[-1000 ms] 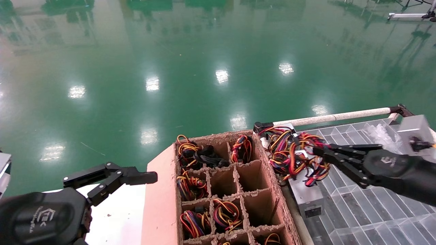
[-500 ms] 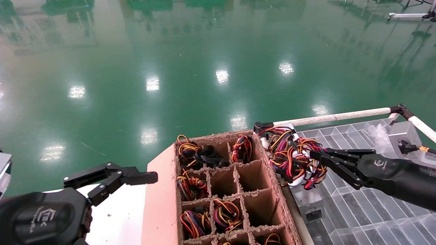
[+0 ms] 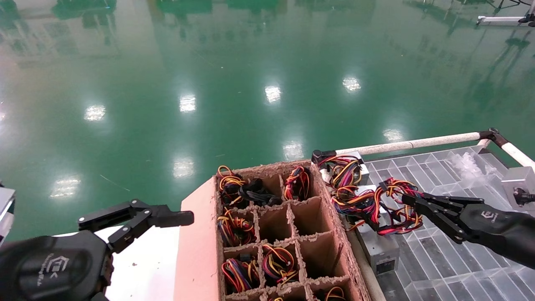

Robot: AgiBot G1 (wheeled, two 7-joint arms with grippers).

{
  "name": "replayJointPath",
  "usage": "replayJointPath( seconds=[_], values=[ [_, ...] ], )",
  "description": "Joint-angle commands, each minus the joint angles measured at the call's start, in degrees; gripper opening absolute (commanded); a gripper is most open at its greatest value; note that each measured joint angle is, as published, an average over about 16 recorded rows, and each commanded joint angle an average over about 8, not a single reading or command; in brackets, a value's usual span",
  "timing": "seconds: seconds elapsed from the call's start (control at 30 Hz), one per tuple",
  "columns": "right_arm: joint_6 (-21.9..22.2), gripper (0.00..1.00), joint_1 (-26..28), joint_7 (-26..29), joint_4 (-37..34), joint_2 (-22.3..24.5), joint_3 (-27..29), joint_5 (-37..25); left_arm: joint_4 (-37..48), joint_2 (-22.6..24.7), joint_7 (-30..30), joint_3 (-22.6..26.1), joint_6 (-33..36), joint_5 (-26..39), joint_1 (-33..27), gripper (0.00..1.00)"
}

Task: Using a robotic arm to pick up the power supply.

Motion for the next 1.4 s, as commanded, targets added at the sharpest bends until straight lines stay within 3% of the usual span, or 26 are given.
replayJointPath(
  seconds=[0.03, 0.3, 0.37, 0.57, 0.63, 1.4],
  values=[
    [-0.3, 0.0, 0.3, -0.6, -0.8, 0.2, 0.1, 0.1, 0.0, 0.0, 0.0, 0.0, 0.0, 0.0, 0.0, 1.0],
    [-1.2, 0.0, -2.1, -1.7, -1.9, 2.0, 1.3, 1.6, 0.0, 0.0, 0.0, 0.0, 0.0, 0.0, 0.0, 1.0],
    [-1.0, 0.08, -2.6, -1.8, -1.9, 1.9, 1.5, 1.8, 0.0, 0.0, 0.0, 0.0, 0.0, 0.0, 0.0, 1.0],
    [0.0, 0.8, -2.5, -1.4, -0.7, 1.5, 1.2, 1.4, 0.0, 0.0, 0.0, 0.0, 0.0, 0.0, 0.0, 1.0],
    [0.4, 0.98, -2.3, -1.1, -0.3, 1.4, 1.1, 1.1, 0.0, 0.0, 0.0, 0.0, 0.0, 0.0, 0.0, 1.0],
    [0.4, 1.0, 1.1, 2.2, 5.0, -1.6, -0.7, -0.3, 0.1, 0.0, 0.0, 0.1, 0.0, 0.0, 0.0, 1.0]
  ],
)
